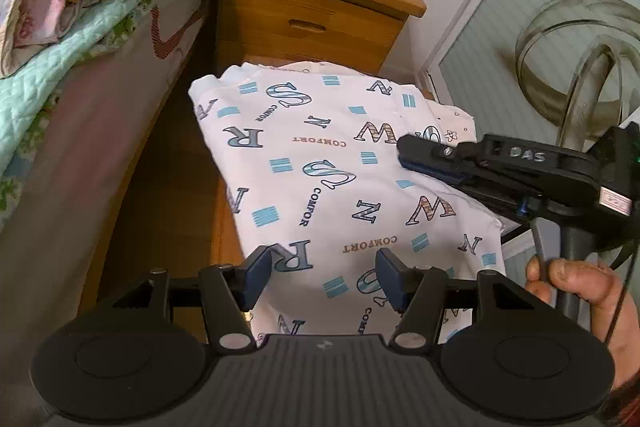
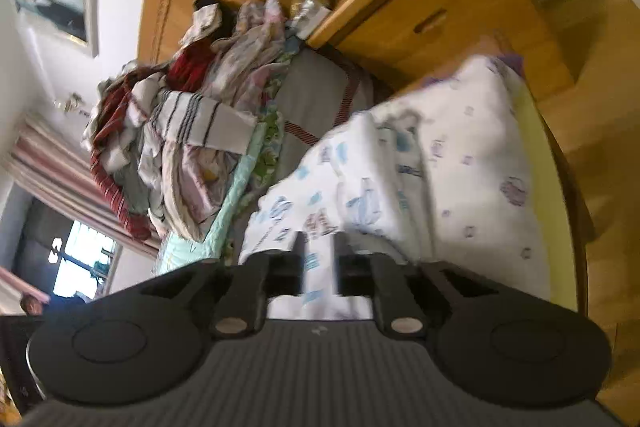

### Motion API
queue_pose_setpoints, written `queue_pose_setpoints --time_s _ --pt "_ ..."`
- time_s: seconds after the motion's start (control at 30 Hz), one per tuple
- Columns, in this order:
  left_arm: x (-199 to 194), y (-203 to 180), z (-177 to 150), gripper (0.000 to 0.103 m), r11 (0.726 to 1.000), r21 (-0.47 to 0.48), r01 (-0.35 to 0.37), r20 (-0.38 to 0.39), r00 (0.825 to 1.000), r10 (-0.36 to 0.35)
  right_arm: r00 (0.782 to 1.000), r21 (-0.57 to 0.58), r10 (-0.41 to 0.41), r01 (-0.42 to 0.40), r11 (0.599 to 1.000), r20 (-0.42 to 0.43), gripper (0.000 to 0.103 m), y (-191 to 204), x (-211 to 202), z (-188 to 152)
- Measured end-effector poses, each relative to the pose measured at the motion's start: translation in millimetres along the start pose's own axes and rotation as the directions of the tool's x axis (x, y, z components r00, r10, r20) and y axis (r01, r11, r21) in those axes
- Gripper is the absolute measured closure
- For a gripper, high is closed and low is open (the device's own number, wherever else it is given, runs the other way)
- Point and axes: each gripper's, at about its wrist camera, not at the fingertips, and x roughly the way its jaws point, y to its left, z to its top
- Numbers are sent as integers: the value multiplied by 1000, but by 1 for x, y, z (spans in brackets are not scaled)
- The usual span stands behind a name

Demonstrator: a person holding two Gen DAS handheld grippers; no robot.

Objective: Fold clothes

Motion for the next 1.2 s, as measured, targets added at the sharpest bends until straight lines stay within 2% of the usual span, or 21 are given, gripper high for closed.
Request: queue_pose_setpoints --time_s 0.13,0.23,0.3,0.37,0.47,0.73,0.83,0.97,1.03,1.07,1.13,1.17,1.2 --pt "-6 6 -3 42 1000 -27 -1 6 1000 1 1000 -63 -5 6 998 13 65 9 -13 -8" --pt "-14 15 -2 42 998 -66 19 30 999 -17 996 -49 37 -33 998 76 62 10 -27 -5" --pt "-18 21 0 41 996 -87 18 46 999 -14 994 -33 44 -40 999 105 48 8 -33 0" --pt "-19 29 4 32 992 -122 25 64 998 -17 992 -13 47 -46 999 113 47 1 -38 6" --pt "-14 39 10 32 986 -165 16 58 998 -7 993 18 8 -10 1000 115 47 -14 -42 14" --pt "11 42 26 32 987 -155 -52 12 998 54 1000 34 -15 14 999 5 45 -40 -19 29" --pt "21 46 32 31 984 -172 -51 -7 999 51 1000 40 14 -13 999 -25 42 -45 -17 32" --pt "33 51 39 28 974 -227 -23 -15 1000 20 989 29 113 -111 993 -91 40 -45 -8 33" --pt "39 53 43 25 969 -246 -13 -25 1000 7 985 -1 120 -121 993 -121 43 -44 -5 32" --pt "41 55 44 24 966 -259 -6 -26 1000 -1 985 -16 110 -114 993 -136 48 -44 -2 31" --pt "45 57 45 25 959 -283 10 -26 999 -18 984 -46 89 -98 994 -157 61 -43 2 30" --pt "47 57 46 26 959 -284 13 -23 1000 -20 984 -61 77 -88 994 -163 76 -41 3 29" --pt "49 56 47 28 959 -282 15 -18 1000 -20 985 -85 62 -76 993 -162 81 -38 4 28"
